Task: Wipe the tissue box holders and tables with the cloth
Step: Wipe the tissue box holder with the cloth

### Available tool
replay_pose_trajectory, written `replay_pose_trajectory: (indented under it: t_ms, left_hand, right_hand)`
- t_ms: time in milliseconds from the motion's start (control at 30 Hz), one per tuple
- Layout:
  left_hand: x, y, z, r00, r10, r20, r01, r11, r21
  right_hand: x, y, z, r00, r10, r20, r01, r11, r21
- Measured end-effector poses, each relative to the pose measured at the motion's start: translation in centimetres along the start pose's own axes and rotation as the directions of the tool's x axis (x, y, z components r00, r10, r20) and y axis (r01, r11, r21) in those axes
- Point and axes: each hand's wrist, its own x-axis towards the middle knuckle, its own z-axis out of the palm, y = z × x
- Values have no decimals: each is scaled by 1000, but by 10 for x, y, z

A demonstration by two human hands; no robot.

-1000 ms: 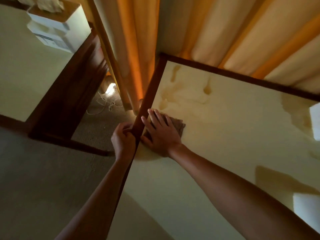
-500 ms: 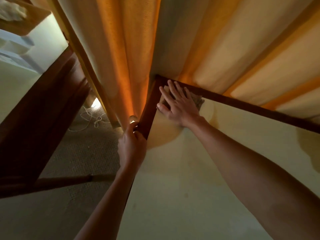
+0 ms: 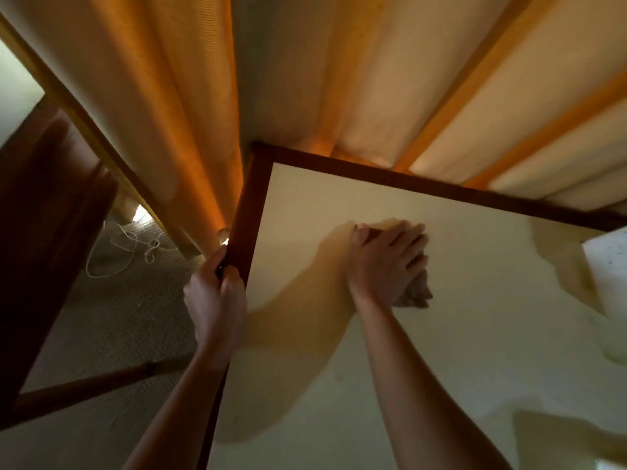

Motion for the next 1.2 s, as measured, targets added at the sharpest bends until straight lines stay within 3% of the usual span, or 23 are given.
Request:
replay_pose_trajectory:
  t_ms: [67,133,167,233,333,400,467,500,567,633,733,767,833,933,1033,1067,1200]
  left_hand:
    - [1,0,-1,1000,-17,3,17,999,-27]
    - [2,1,-3,1000,-17,17,18,998,-57]
    - [1,2,-5,999,-27,21,29,996,-80]
    - [2,3,-8,998,-58,38,62,991,-117]
    - [5,-3,-9,997,-70,36,74,990,-120]
    - [6,-5,-9,998,-34,44,39,993,-111]
    - [6,-7,-8,999,-18,49,24,993,-118]
    - [6,-7,-7,998,-30,49,35,992,-118]
    - [7,-7,-6,998,-42,40,46,993,-110]
    - [8,-8,-5,999,-40,35,44,993,-111]
    - [10,-11,-4,999,-32,38,37,990,-139]
    - [11,-13,-4,998,-38,41,44,988,-150]
    - [12,-14,-5,995,-86,44,94,972,-216]
    - [14,-10,-13,964,-255,79,265,873,-410]
    - [8,-12,-30,893,-435,114,399,651,-646]
    - [0,-14,-36,898,-424,119,397,661,-637]
    - [-62,-25,-55,964,-266,17,245,856,-456]
  right_hand:
    - [-16,-38,5,998,-56,-3,57,998,40]
    - [-37,-64,8,958,-283,38,282,959,32]
    - [-49,-67,9,901,-428,66,428,903,16]
    - [-71,-50,4,725,-668,168,675,737,19]
    - [-78,20,-14,365,-888,282,925,379,-3]
    - [-52,70,-24,137,-936,325,991,133,-36]
    - [-10,107,-32,29,-940,339,999,12,-51]
    - [13,116,-35,38,-935,353,998,18,-59]
    - [54,113,-37,153,-917,368,988,129,-89]
    - [80,83,-33,376,-869,323,927,349,-140]
    - [94,20,-23,738,-640,214,672,726,-145]
    - [90,-1,-19,818,-542,194,569,813,-125]
    - [65,-35,-14,899,-403,171,421,904,-81]
    - [-6,-60,-2,878,-453,155,459,888,-7]
    - [-92,-47,0,773,-611,171,609,790,70]
    - [-116,-35,0,718,-669,192,665,741,91]
    - [-170,27,-9,486,-824,291,853,519,46]
